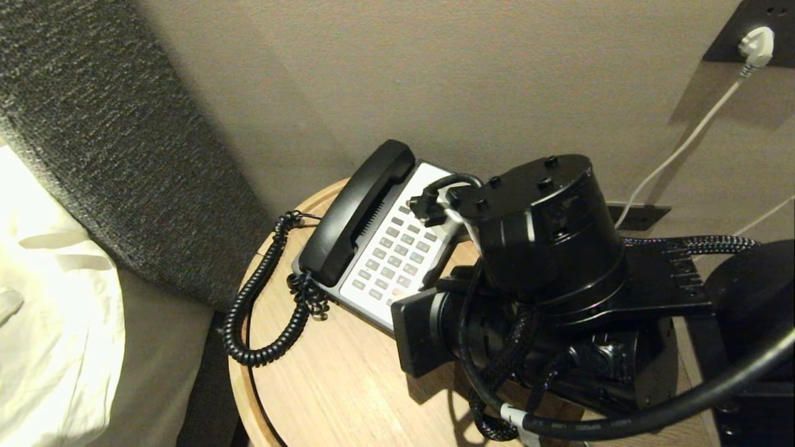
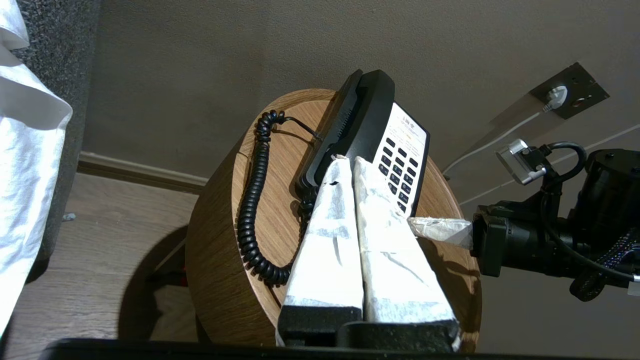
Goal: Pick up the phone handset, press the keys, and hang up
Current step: End the call using the dial pad
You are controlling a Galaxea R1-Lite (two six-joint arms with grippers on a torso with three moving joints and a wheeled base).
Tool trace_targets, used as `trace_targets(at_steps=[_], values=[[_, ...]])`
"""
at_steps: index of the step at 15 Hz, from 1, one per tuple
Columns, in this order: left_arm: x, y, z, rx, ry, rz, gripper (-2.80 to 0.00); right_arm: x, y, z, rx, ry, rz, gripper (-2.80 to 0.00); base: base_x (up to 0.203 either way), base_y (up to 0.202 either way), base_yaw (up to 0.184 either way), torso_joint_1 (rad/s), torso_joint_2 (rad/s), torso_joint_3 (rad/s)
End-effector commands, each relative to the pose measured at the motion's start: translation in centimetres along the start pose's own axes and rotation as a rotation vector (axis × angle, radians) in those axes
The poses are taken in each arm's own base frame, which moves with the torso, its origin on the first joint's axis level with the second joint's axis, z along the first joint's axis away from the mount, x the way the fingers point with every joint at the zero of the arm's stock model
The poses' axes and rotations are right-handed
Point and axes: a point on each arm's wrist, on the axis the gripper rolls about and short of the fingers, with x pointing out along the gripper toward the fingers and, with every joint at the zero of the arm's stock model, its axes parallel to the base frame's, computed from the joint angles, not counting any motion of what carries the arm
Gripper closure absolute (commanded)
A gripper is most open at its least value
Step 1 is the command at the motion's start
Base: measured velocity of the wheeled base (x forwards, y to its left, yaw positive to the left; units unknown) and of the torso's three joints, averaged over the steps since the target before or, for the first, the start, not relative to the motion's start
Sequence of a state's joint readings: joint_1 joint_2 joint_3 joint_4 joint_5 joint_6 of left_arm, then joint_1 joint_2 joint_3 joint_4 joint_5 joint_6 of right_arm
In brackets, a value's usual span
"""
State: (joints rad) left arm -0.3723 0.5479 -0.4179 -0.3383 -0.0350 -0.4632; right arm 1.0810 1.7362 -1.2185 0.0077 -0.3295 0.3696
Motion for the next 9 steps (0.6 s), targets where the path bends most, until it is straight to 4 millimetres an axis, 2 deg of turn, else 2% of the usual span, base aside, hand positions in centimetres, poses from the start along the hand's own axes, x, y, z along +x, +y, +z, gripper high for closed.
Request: trace_targets(at_steps=[1,9], values=[[0.03,-0.02,0.04,-0.003,-0.001,-0.001,0.0,0.22,0.02,-0.09,0.0,0.004,-0.004,0.0,0.0,0.0,0.0,0.0,0.0,0.0],[0.03,-0.04,0.08,-0.003,-0.003,-0.002,0.0,0.66,-0.22,-0.33,0.001,0.011,-0.013,0.0,0.0,0.0,0.0,0.0,0.0,0.0]])
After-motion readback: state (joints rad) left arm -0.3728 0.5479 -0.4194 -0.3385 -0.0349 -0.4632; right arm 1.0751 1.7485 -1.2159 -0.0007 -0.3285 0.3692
